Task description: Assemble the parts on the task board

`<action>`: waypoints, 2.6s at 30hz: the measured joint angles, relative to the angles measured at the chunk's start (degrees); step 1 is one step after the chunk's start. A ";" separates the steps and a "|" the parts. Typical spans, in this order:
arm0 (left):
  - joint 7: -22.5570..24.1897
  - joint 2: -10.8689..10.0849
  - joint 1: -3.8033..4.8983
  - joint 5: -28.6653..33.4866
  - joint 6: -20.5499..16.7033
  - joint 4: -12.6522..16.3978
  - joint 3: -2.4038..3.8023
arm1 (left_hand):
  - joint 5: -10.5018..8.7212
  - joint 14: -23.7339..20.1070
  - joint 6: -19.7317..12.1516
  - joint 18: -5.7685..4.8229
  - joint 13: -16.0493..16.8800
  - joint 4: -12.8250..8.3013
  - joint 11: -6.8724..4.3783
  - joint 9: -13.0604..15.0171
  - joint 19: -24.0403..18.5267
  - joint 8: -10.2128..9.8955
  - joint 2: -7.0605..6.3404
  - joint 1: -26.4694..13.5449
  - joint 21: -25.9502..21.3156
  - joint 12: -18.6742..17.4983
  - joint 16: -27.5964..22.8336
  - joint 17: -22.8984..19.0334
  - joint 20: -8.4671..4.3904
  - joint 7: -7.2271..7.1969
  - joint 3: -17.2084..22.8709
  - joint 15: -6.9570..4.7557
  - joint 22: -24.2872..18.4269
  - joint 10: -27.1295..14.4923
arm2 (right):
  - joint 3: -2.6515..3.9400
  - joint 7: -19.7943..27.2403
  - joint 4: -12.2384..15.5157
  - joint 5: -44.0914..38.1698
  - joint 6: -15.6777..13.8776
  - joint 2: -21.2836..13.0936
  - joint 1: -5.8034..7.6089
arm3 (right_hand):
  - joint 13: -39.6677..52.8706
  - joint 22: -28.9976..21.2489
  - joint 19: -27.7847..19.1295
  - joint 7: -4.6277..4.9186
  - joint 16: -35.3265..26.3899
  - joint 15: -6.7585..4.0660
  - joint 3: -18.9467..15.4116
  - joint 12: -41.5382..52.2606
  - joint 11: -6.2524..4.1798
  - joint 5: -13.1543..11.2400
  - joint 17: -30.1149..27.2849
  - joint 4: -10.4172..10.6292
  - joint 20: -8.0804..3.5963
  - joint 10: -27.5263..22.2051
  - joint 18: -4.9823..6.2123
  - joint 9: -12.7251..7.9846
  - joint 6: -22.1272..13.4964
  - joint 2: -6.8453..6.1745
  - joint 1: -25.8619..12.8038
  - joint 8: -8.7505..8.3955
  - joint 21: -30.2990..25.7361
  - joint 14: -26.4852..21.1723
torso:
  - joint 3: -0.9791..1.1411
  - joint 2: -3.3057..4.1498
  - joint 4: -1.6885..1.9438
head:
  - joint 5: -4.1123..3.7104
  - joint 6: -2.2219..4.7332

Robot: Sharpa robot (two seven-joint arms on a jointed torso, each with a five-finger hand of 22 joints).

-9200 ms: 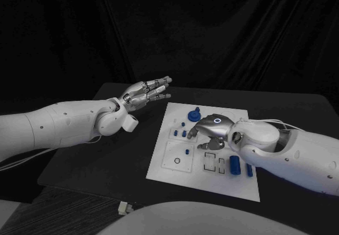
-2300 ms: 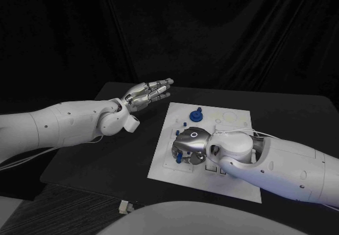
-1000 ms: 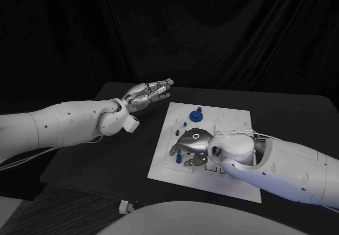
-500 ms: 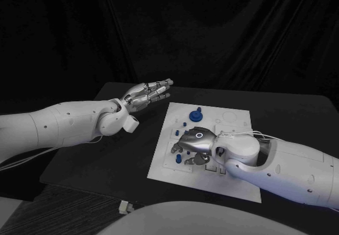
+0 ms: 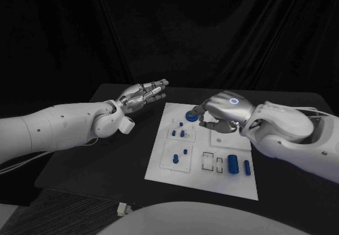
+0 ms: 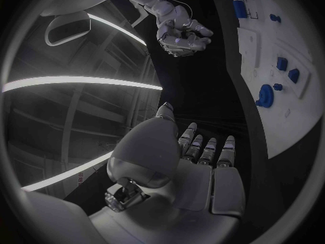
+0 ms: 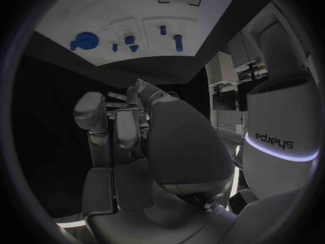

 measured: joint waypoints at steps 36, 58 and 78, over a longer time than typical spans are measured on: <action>0.00 0.55 -0.03 0.00 0.05 -0.27 0.00 | 0.00 0.00 0.73 0.00 0.00 0.00 0.57 0.05 -0.01 0.24 0.00 0.00 0.00 0.00 0.00 0.00 0.24 0.32 0.00 0.00 -0.22 0.18 | -0.08 -32.53 -1.87 28.75 31.08 -5.48 0.32 | 58.47 -0.01 5.52 -4.80 16.73 -3.42 -13.52 58.84 -3.95 -3.13 13.58 9.98 -3.29 24.67 -3.19 12.31 20.11 5.55 -37.32 9.97 29.48 2.11 | -0.06 0.06 0.03 | -2.29 0.00; 0.00 0.57 -0.10 0.00 0.18 -0.31 0.00 | 0.00 0.00 0.82 0.00 0.00 0.00 0.96 0.05 -0.01 0.24 0.00 0.00 0.00 0.00 0.00 0.01 0.42 0.41 0.00 0.00 -0.44 0.14 | -0.08 -36.87 -3.53 31.83 32.95 -4.01 -2.24 | 58.46 0.03 5.41 -6.34 16.72 -4.75 -14.98 58.84 -5.57 -5.80 13.57 9.27 -4.62 24.67 -3.17 25.48 18.76 5.38 -36.36 15.60 29.48 2.01 | -0.08 0.07 0.00 | -2.50 0.00; 0.00 0.58 -0.19 0.00 0.41 -0.44 0.00 | 0.00 0.00 0.82 0.00 0.00 0.00 0.95 0.09 -0.01 0.23 0.00 0.00 0.00 0.00 0.00 0.04 0.42 0.41 0.00 0.00 -0.43 0.14 | -0.08 -37.70 -4.10 31.05 35.94 -3.38 -3.56 | 58.45 0.01 5.41 -6.05 16.72 -4.75 -15.62 58.84 -5.57 -6.24 13.56 9.59 -4.62 24.67 -3.17 26.58 17.42 5.39 -36.37 14.51 28.23 2.01 | -0.07 0.05 0.00 | -2.43 0.00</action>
